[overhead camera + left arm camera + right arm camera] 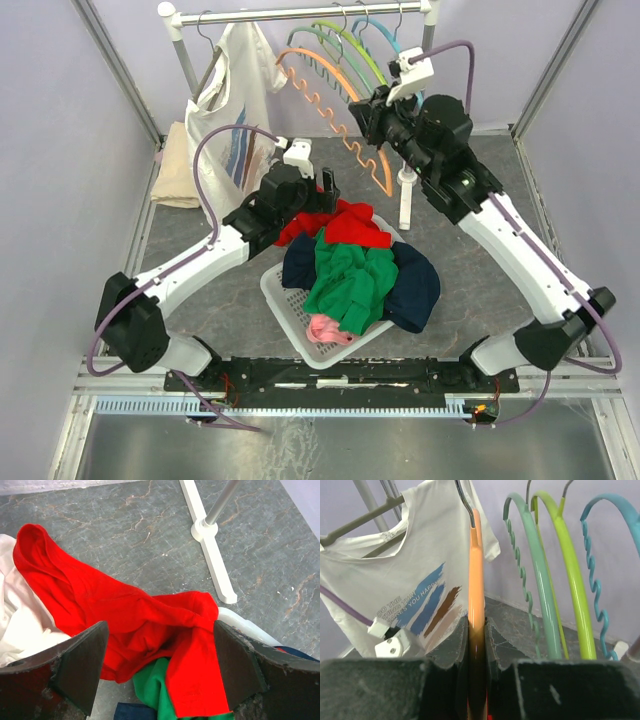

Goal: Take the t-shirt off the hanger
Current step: Place the hanger on the clothesline.

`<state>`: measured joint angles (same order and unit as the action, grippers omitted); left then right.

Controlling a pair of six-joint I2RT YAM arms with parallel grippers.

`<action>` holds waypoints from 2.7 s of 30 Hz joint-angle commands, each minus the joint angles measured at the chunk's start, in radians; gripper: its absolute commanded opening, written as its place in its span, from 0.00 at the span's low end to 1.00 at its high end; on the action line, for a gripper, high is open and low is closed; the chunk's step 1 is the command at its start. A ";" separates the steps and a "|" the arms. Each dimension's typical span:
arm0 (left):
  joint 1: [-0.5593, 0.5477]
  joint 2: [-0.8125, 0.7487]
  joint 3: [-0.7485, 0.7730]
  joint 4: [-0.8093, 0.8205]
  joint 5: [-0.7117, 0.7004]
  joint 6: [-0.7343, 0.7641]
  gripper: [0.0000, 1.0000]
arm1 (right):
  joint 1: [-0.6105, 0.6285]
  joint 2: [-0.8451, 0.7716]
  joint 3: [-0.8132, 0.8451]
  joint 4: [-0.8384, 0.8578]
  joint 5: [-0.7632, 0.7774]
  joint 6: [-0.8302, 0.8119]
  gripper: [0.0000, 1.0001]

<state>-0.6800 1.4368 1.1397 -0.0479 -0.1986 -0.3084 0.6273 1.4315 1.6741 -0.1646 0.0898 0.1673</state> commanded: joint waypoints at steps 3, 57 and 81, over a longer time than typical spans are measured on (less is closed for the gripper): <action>0.003 -0.052 -0.010 0.082 0.015 -0.054 0.91 | -0.001 0.093 0.141 0.138 -0.003 -0.026 0.02; 0.003 -0.070 -0.009 0.095 -0.015 -0.074 0.91 | -0.011 0.052 0.120 0.104 0.091 -0.042 0.62; 0.049 0.385 0.260 -0.078 -0.065 -0.099 0.99 | -0.011 -0.379 -0.225 0.039 0.162 -0.067 0.63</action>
<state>-0.6544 1.7752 1.3445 -0.0990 -0.2573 -0.3588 0.6197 1.0981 1.4658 -0.1287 0.2161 0.1211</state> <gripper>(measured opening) 0.992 0.628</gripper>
